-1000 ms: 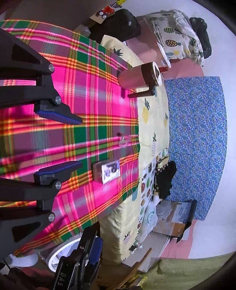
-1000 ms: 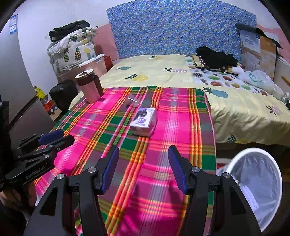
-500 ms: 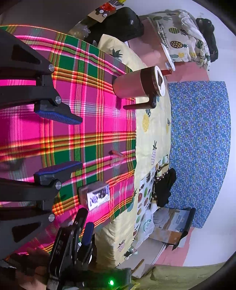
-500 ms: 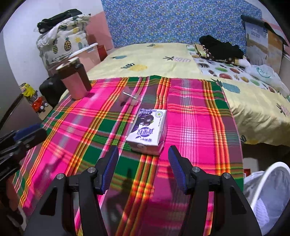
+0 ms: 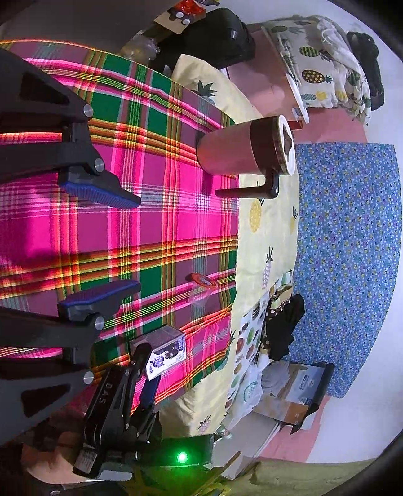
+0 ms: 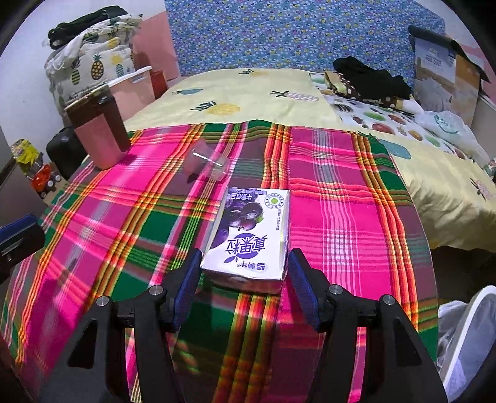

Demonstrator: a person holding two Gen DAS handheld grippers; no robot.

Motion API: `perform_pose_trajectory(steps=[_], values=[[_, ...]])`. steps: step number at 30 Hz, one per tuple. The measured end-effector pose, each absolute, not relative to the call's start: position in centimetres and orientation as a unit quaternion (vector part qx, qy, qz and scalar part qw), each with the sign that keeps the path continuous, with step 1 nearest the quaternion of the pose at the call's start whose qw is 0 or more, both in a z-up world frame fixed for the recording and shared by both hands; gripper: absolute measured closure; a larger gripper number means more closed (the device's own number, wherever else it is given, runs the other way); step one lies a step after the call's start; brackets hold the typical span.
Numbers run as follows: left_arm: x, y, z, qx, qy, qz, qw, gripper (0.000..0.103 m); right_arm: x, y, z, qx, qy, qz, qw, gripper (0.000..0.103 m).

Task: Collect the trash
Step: 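Grasp the clear plastic cup with the left gripper while the right gripper holds the carton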

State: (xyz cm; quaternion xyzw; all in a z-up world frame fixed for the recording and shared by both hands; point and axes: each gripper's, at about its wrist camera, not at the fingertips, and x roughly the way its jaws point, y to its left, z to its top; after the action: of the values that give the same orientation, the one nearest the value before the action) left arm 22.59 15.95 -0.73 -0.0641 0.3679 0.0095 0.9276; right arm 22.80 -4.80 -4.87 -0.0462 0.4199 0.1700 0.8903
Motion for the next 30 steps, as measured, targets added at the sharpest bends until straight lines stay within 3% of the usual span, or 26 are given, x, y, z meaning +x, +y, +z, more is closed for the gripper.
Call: perform_pose_trajectory(steps=[23,24,26,30], values=[[32.1,10.8,-2.9,-0.052,0.392,-0.038,0.918,0.055,21.7,-9.9,-3.6,-0.01,0.405,0.177,0.897,0.047],[32.8,10.4,-3.0,-0.048,0.393,-0.038,0.917,0.053,21.8,-10.3,-3.6,-0.008,0.405,0.177,0.897,0.047],[34.2,9.6,-3.5,-0.037,0.393,-0.036,0.918,0.039,21.9,-11.0,-3.8,-0.002,0.407,0.174,0.897,0.047],[36.9,8.6,-5.0,-0.018,0.4,-0.016,0.916,0.039,22.2,-12.1,-4.0,0.007,0.409,0.171,0.896,0.047]])
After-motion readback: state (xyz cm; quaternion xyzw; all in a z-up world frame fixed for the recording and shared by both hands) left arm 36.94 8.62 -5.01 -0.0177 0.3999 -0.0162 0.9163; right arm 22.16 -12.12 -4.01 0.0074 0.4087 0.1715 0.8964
